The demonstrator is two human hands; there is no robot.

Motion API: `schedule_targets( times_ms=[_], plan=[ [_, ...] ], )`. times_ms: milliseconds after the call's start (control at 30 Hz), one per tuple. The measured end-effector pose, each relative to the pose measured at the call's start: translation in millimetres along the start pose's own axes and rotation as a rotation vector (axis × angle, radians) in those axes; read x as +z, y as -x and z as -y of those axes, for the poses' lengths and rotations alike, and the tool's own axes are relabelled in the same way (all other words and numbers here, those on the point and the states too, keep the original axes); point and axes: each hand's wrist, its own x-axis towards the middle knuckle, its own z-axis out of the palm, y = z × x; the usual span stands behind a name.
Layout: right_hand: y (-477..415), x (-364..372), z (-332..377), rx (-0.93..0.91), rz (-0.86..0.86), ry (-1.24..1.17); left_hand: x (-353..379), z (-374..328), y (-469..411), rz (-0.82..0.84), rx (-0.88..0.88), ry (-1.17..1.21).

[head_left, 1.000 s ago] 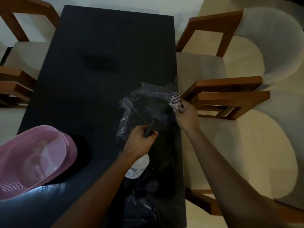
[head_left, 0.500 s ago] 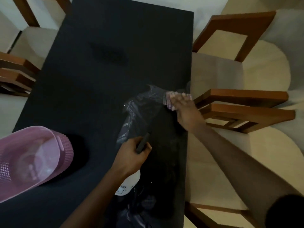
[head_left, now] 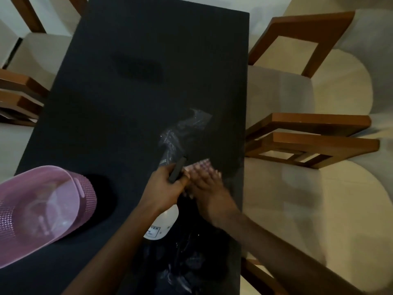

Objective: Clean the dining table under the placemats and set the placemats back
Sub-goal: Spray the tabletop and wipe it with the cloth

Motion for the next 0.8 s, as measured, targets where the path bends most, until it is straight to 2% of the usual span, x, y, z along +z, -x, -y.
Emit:
schedule_targets(
  times_ms=[67, 133, 300, 367, 433, 467, 567, 700, 800],
  plan=[
    [13.1, 4.2, 4.8, -0.14, 0.017, 0.025, -5.1, -3.2, -1.2, 0.002, 0.001, 0.015],
    [-11.2, -11.4, -13.8, -0.13, -0.005, 0.069, -12.2, -3.2, 0.3, -0.011, 0.013, 0.004],
    [-131.6, -65.9, -80.5, 0.296, -0.19, 0.058, -28.2, 9.5, 14.0, -0.006, 0.001, 0.022],
    [-178.5, -86.4, -100.5, 0.447, -0.16, -0.008, -33.8, 15.2, 18.7, -0.025, -0.009, 0.019],
    [-207.8, -91.7, -96.9, 0.499, -0.117, -0.052, -40.3, 20.7, 19.8, -0.05, -0.021, 0.017],
    [-211.9, -86.9, -83.8, 0.465, -0.108, -0.034, -43.2, 21.5, 19.8, -0.064, -0.025, 0.013],
    [-183.0, -54.7, -23.7, 0.198, -0.067, 0.06, -49.2, 20.1, 19.5, -0.085, -0.014, 0.0],
    [-94.4, -6.3, 64.5, -0.077, 0.138, 0.103, -51.7, 15.3, 15.6, -0.085, -0.03, 0.031],
    [-43.4, 8.7, 79.7, -0.321, 0.284, 0.169, -49.7, 10.2, 17.1, -0.07, -0.043, 0.069]
  ],
)
